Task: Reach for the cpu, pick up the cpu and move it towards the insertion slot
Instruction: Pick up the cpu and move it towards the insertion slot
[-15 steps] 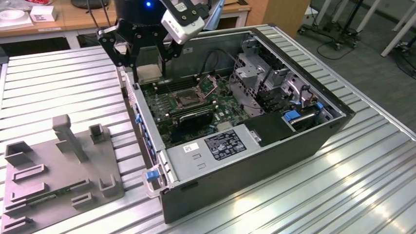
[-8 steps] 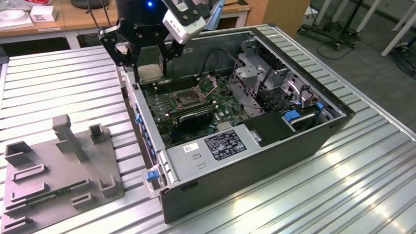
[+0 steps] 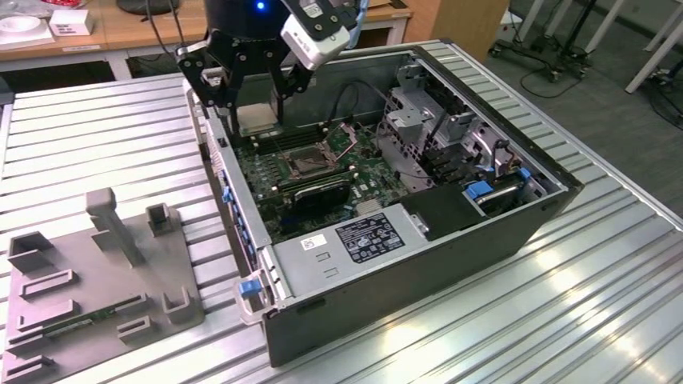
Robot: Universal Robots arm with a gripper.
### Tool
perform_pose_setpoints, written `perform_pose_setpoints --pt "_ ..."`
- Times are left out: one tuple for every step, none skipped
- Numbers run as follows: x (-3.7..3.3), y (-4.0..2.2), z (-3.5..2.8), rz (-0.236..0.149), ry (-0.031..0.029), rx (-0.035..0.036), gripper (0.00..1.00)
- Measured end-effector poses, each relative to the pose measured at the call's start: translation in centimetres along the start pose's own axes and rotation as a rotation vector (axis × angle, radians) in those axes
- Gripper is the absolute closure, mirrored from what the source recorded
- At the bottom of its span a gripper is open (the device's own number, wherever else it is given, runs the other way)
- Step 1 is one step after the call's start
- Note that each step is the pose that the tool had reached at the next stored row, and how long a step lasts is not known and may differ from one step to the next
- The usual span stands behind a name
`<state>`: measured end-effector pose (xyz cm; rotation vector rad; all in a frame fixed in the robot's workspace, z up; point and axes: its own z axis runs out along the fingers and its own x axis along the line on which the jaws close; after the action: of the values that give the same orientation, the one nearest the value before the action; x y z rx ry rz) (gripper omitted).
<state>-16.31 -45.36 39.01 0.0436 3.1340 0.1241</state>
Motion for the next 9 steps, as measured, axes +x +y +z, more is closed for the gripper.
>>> perform_pose_setpoints --pt "-0.17 0.0 0.01 0.0 -0.0001 -0.0001 0.45" --pt "-0.33 0.01 0.01 0.0 -0.0001 -0.0001 0.45" --pt "-0.48 0.01 0.01 0.0 -0.0001 -0.0001 0.45" --pt "-0.61 0.02 0.01 0.0 -0.0001 -0.0001 0.45" --pt "-0.72 0.02 0.02 0.0 -0.0001 -0.0001 0.45" --pt "-0.81 0.02 0.02 0.0 -0.0001 -0.0001 0.45" --pt "-0.86 0.04 0.03 0.0 -0.0001 -0.0001 0.45" --pt "-0.88 0.09 0.03 0.0 -0.0001 -0.0002 0.45" --pt "-0.9 0.16 0.05 0.0 -0.0002 -0.0002 0.45"
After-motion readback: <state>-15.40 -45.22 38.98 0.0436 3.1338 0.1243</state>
